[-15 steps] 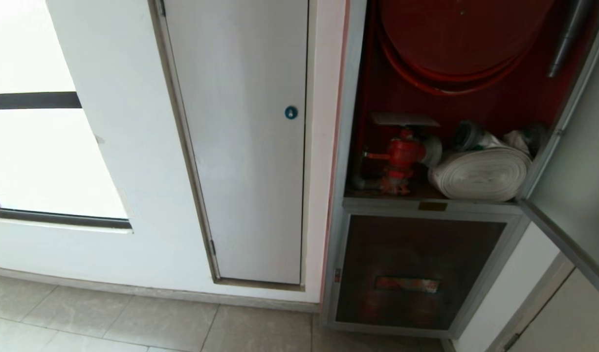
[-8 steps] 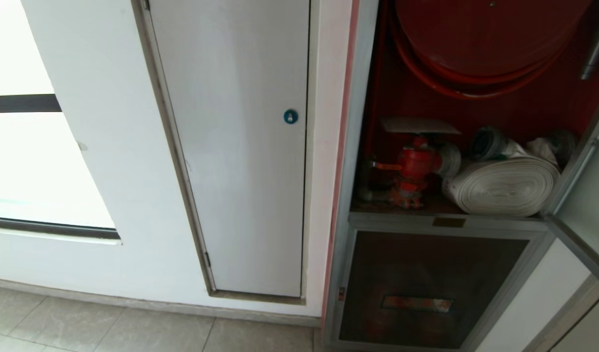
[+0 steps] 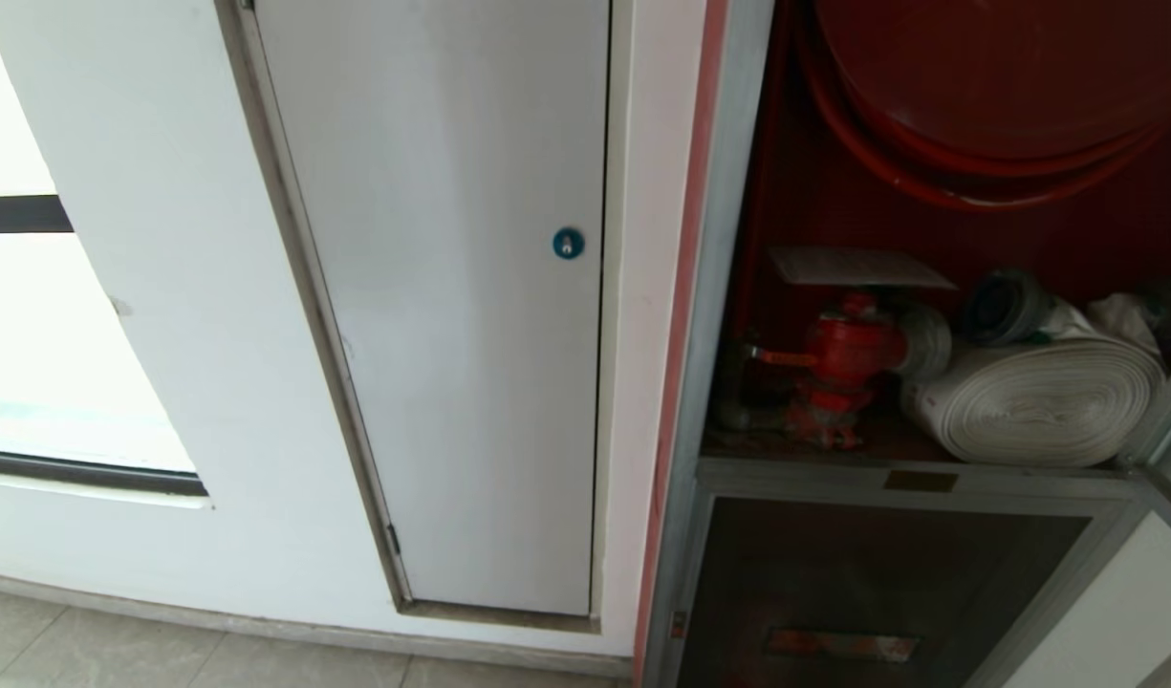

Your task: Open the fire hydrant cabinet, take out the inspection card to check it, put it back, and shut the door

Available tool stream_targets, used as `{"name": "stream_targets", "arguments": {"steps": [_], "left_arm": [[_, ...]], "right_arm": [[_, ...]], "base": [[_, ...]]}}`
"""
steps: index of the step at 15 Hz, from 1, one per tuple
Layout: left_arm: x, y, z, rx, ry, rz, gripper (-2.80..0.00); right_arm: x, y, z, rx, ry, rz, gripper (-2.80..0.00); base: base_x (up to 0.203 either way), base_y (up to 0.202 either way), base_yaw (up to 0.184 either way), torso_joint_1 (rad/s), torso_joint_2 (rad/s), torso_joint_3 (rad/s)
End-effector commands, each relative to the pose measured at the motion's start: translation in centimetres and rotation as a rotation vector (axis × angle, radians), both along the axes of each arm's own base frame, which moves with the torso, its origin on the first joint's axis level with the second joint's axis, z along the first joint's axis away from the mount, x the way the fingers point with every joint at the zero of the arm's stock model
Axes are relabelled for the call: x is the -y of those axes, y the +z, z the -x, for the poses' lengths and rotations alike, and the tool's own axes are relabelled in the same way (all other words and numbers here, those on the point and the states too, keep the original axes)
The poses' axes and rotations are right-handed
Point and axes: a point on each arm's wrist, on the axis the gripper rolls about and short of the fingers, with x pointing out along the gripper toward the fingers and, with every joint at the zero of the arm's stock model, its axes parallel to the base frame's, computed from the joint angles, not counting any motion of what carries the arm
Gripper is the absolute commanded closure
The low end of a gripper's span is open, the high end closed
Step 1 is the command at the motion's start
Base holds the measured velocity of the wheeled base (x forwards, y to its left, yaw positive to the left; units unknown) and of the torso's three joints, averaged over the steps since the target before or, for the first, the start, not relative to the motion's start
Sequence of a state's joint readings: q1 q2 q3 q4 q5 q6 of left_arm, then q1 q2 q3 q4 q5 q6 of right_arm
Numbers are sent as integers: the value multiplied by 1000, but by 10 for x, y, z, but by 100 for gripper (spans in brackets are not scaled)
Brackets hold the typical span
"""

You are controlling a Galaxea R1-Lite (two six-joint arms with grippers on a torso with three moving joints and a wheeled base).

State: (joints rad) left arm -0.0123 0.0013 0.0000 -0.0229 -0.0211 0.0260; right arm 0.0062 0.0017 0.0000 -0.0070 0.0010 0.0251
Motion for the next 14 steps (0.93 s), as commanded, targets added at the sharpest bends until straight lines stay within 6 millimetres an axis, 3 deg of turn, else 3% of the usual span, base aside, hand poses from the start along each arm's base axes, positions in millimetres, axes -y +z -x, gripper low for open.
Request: {"name": "stream_targets", "arguments": {"steps": [1,14], "left_arm": [[0,-4,-1,-14,0,0,0],[0,-4,-1,-14,0,0,0]], "right_arm": [[0,0,0,-2,1,0,0],[0,0,0,-2,1,-1,0]], "base": [[195,0,-3,11,-2,2],[196,0,-1,3,3,2]]}}
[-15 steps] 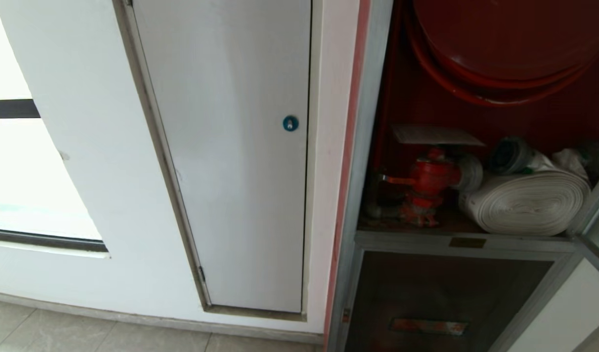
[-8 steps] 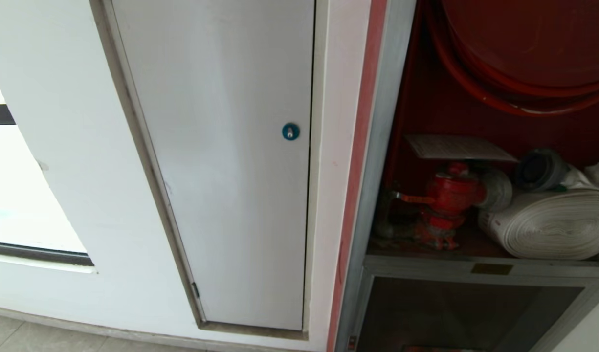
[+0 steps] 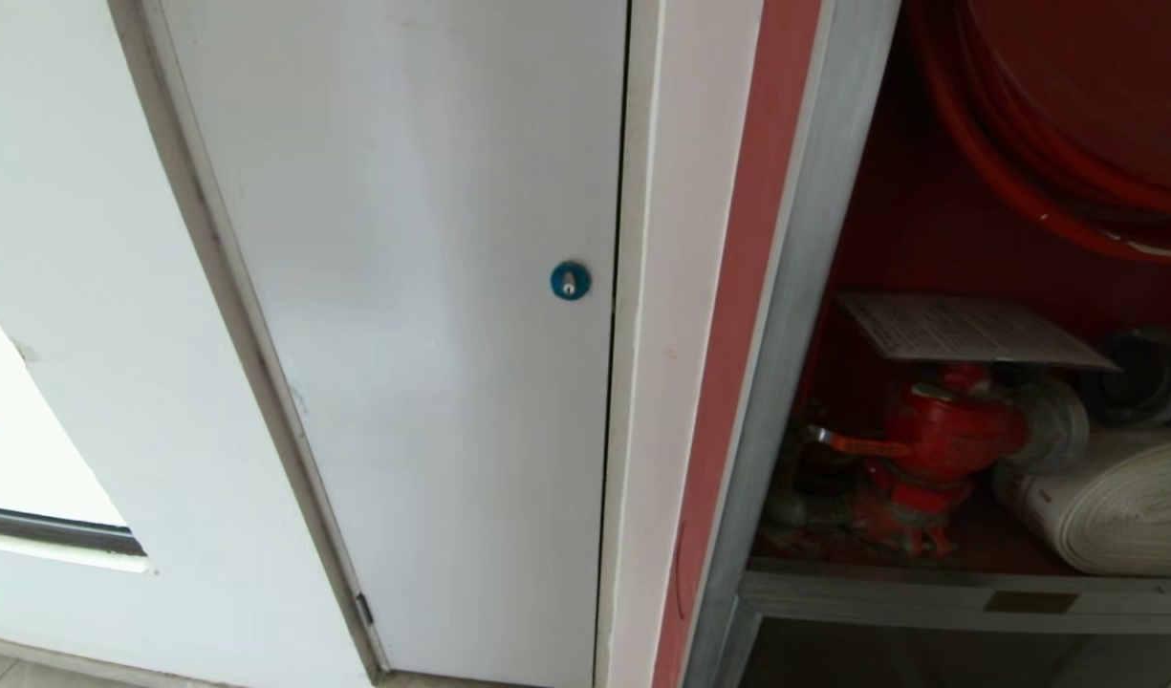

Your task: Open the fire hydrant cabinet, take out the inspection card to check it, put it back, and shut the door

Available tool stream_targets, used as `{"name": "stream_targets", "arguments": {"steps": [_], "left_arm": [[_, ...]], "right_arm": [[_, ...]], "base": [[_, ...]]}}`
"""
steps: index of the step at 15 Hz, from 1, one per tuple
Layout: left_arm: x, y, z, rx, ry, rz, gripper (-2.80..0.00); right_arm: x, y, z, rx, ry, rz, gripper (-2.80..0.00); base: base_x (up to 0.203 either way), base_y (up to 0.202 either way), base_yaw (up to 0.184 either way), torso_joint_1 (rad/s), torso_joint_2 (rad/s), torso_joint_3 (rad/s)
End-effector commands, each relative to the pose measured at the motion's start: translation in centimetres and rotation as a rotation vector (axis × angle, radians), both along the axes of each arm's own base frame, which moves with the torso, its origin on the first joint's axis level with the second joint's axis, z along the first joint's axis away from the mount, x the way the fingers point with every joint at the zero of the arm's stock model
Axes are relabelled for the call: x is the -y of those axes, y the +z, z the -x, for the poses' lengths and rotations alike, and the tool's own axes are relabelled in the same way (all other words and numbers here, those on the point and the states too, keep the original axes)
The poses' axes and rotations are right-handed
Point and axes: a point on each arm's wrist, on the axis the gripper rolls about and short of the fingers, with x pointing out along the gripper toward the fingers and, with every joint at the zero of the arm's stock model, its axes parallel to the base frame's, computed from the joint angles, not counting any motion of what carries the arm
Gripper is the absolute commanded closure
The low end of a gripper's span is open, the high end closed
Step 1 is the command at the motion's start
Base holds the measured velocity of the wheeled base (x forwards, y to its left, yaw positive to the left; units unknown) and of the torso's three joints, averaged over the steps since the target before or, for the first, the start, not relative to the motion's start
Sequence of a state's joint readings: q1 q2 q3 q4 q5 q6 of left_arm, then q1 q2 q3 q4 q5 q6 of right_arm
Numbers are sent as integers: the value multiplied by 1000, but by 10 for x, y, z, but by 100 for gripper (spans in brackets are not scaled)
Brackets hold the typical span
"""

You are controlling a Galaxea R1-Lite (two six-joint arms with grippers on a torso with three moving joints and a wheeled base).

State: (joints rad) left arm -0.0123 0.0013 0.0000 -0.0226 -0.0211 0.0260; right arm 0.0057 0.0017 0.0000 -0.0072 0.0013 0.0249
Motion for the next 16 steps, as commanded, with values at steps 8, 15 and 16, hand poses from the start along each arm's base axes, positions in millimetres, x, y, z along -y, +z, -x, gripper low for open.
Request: {"name": "stream_targets", "arguments": {"steps": [8,15,16], "left_arm": [[0,-4,-1,-14,0,0,0],[0,-4,-1,-14,0,0,0],[0,-4,-1,-14,0,0,0]], "right_arm": [[0,0,0,-2,2,-1,0],[0,0,0,-2,1,-1,0],[0,0,0,-2,1,-1,0]], "base": [[165,0,-1,4,2,3],[0,0,0,0,0,0],[0,0,0,0,0,0]]}}
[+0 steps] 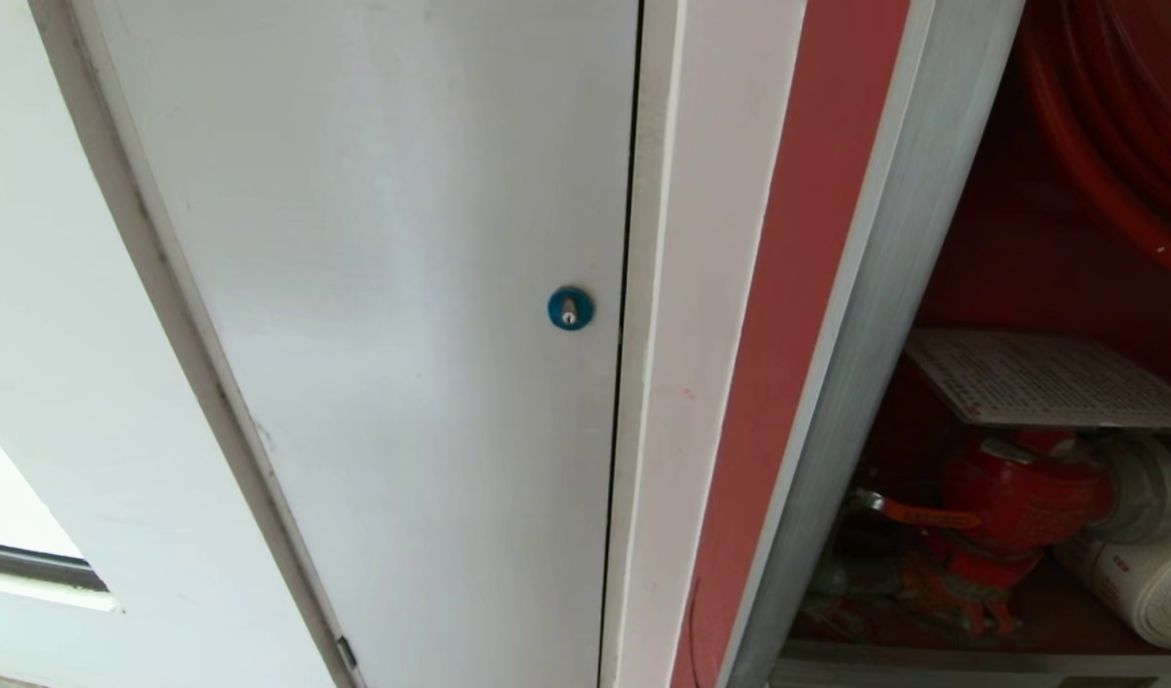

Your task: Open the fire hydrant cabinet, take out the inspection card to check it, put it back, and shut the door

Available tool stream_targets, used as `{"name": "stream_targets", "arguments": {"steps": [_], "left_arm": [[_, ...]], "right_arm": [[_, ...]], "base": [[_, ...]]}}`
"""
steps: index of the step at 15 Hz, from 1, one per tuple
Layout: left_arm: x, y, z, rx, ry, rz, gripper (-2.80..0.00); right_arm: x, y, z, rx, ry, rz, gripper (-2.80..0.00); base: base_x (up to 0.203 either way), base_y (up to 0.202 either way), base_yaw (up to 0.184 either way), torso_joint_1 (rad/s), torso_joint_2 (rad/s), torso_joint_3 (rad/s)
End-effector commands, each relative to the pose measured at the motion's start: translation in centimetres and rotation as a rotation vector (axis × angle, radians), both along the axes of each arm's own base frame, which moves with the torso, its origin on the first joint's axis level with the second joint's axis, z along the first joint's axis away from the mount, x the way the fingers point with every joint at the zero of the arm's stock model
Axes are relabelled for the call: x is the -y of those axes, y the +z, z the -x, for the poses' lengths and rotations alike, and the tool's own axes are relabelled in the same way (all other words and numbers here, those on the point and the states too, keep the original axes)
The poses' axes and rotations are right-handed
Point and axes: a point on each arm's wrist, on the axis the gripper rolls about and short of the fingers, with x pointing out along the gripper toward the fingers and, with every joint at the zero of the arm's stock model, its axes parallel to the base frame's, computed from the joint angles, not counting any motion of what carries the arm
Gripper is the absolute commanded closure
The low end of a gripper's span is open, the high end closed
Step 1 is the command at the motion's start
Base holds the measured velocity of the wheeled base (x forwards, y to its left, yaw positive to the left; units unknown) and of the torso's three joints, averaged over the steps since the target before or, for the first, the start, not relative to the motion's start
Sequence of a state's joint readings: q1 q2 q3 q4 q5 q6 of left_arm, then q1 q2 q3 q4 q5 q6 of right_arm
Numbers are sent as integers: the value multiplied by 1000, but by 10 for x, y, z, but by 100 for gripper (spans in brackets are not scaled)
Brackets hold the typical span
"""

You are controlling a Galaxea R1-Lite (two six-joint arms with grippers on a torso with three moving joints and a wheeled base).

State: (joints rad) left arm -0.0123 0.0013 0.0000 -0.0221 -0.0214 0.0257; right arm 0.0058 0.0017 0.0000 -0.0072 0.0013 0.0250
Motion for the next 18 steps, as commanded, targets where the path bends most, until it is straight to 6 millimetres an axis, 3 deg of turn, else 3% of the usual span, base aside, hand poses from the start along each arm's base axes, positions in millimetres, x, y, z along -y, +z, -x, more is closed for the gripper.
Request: {"name": "stream_targets", "arguments": {"steps": [1,18], "left_arm": [[0,-4,-1,-13,0,0,0],[0,-4,-1,-13,0,0,0]], "right_arm": [[0,0,0,-2,1,-1,0],[0,0,0,-2,1,-3,0]], "base": [[0,0,0,0,0,0],[0,0,0,0,0,0]]}}
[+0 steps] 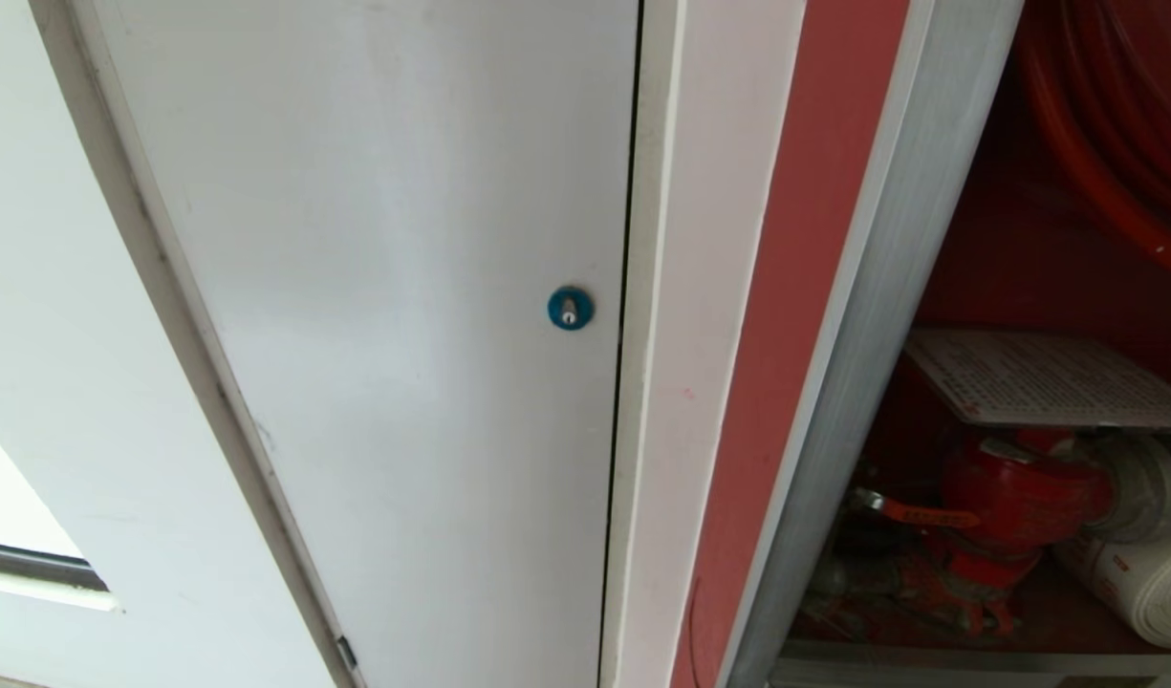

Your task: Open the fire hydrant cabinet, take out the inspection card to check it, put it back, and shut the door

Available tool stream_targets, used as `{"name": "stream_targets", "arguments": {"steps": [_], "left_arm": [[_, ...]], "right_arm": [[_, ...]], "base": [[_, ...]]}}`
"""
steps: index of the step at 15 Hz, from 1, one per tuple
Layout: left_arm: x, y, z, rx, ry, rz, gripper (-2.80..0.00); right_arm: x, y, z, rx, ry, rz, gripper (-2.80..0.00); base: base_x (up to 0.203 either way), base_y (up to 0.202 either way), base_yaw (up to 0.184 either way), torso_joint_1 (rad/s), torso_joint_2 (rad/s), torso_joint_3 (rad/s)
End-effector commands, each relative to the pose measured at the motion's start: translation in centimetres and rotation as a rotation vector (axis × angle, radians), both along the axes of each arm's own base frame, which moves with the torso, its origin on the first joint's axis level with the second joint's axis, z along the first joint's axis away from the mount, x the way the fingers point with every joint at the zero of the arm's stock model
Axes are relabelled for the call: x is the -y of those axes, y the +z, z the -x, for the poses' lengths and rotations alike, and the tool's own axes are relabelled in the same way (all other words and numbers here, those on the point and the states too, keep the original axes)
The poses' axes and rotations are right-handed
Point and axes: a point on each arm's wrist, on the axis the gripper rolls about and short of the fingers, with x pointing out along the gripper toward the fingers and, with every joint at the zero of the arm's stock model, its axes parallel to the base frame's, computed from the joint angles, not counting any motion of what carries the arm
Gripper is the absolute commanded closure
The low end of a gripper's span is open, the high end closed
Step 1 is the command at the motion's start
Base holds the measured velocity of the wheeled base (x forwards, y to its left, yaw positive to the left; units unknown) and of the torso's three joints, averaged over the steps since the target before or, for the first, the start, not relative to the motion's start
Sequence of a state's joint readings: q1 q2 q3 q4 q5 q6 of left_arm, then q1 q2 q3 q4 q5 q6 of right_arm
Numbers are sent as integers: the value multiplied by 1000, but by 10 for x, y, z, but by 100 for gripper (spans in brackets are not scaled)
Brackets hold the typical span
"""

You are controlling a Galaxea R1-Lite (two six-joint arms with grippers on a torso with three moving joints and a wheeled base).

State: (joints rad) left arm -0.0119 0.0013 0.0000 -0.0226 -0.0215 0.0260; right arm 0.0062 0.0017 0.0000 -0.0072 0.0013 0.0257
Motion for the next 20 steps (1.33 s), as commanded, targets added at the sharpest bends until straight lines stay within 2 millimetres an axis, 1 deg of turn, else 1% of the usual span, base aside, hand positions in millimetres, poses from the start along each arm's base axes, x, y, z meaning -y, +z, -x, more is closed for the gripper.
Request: {"name": "stream_targets", "arguments": {"steps": [1,6,7,8,10,11,13,15,18,20], "left_arm": [[0,-4,-1,-14,0,0,0],[0,-4,-1,-14,0,0,0],[0,-4,-1,-14,1,0,0],[0,-4,-1,-14,1,0,0],[0,-4,-1,-14,0,0,0],[0,-4,-1,-14,0,0,0],[0,-4,-1,-14,0,0,0],[0,-4,-1,-14,0,0,0],[0,-4,-1,-14,0,1,0],[0,-4,-1,-14,0,0,0]], "right_arm": [[0,0,0,-2,2,-2,0],[0,0,0,-3,-8,-10,0],[0,3,1,10,-10,-9,0],[0,13,4,42,-14,-10,0],[1,38,11,109,-27,-9,0],[1,50,11,115,-28,8,0],[0,62,11,124,0,150,0],[-2,67,6,107,61,295,0],[-4,77,-9,37,165,424,0],[-5,92,-20,14,224,501,0]], "base": [[0,0,0,0,0,0],[0,0,0,0,0,0],[0,0,0,0,0,0],[0,0,0,0,0,0],[0,0,0,0,0,0],[0,0,0,0,0,0],[0,0,0,0,0,0],[0,0,0,0,0,0],[0,0,0,0,0,0],[0,0,0,0,0,0]]}}
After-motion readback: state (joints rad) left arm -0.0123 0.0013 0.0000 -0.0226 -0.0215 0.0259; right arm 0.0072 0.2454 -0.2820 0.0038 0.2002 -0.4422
